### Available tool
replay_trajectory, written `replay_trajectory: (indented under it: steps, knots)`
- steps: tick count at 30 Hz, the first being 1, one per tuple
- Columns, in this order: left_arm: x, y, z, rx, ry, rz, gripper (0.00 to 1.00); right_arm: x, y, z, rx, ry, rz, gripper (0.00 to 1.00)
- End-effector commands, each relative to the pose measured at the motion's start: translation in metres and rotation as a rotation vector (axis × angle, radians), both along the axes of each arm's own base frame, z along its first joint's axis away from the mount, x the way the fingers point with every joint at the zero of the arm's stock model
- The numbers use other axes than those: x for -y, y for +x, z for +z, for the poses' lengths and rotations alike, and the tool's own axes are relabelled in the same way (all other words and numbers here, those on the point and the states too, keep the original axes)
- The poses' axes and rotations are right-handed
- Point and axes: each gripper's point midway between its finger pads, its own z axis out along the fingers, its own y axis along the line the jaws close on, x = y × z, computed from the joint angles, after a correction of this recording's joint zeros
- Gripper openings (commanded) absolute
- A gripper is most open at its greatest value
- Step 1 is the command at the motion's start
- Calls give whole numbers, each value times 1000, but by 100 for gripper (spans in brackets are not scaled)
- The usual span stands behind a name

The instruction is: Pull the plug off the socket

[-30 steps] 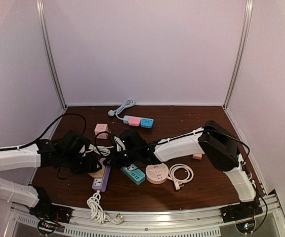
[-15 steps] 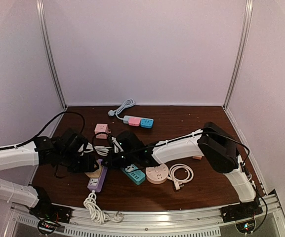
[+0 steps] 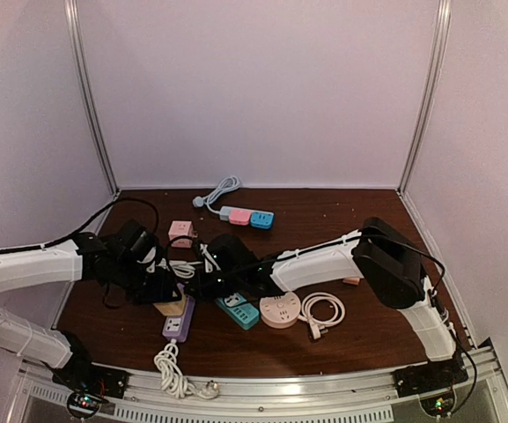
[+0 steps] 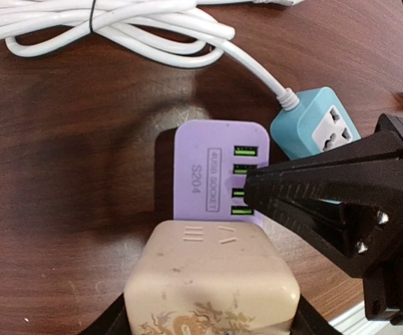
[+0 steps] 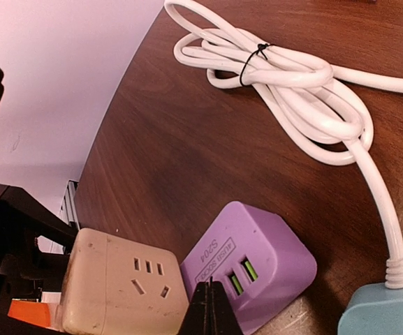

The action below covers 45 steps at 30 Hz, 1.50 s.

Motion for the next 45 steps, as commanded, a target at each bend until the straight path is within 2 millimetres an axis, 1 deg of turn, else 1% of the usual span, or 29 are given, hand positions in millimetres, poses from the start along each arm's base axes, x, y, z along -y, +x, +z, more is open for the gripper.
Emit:
replay_trajectory:
  steps: [1,5,10,14,18,22,26,33,35,38,45]
  knots:
    - [21,25,26,63,-155,-13,20,26,-12,-68,-50,-207,-7,0]
    - [16,27,30,67,-179,-4,20,27,-12,-73,-47,-217,-10,0]
    - [11,27,34,82,-169,-1,20,28,-12,-76,-42,-224,-11,0]
    - [8,28,26,66,-169,9,21,29,-16,-79,-32,-249,1,0]
    - [9,30,17,35,-218,12,20,30,-19,-80,-10,-274,6,0]
    - [7,33,17,22,-254,17,20,34,-19,-84,-4,-300,0,0]
    - [4,35,25,44,-243,18,20,37,-19,-87,-6,-310,-2,0]
    - [-11,38,44,148,-204,55,17,39,-21,-94,-21,-320,-2,0]
    - [-12,38,50,184,-197,59,17,40,-21,-96,-25,-321,-2,0]
    - [-8,36,57,230,-190,49,17,40,-21,-95,-24,-321,-5,0]
    - [-1,28,43,163,-214,39,17,39,-21,-92,-21,-317,-2,0]
